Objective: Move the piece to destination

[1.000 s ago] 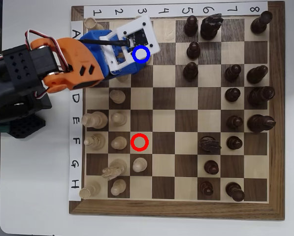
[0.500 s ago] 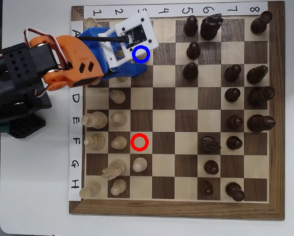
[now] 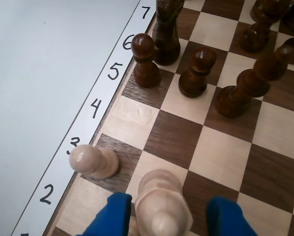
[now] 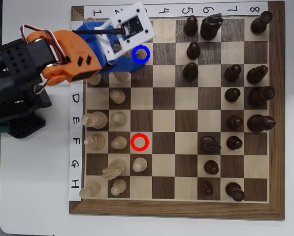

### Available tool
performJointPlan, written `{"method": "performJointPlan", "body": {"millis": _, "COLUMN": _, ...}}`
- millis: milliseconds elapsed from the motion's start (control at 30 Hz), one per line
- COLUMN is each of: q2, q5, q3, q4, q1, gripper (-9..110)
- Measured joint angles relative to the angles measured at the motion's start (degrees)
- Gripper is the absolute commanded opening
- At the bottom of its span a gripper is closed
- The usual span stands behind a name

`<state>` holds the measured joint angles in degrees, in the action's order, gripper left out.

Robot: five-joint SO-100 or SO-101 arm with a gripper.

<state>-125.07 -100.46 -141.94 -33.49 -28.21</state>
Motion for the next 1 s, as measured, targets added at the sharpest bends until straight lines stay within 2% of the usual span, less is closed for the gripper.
{"method": "performJointPlan", "body": {"millis": 700, "q2": -5.4, "q5": 0.0, "q3": 9.1, "q4": -10.4, "q1": -1.9, "gripper": 21}}
{"method": "performJointPlan", "body": {"millis": 1000, "q2": -8.3, "q5": 0.0, "q3": 20.4, "q4": -21.0, "q1": -4.1, "gripper": 2}}
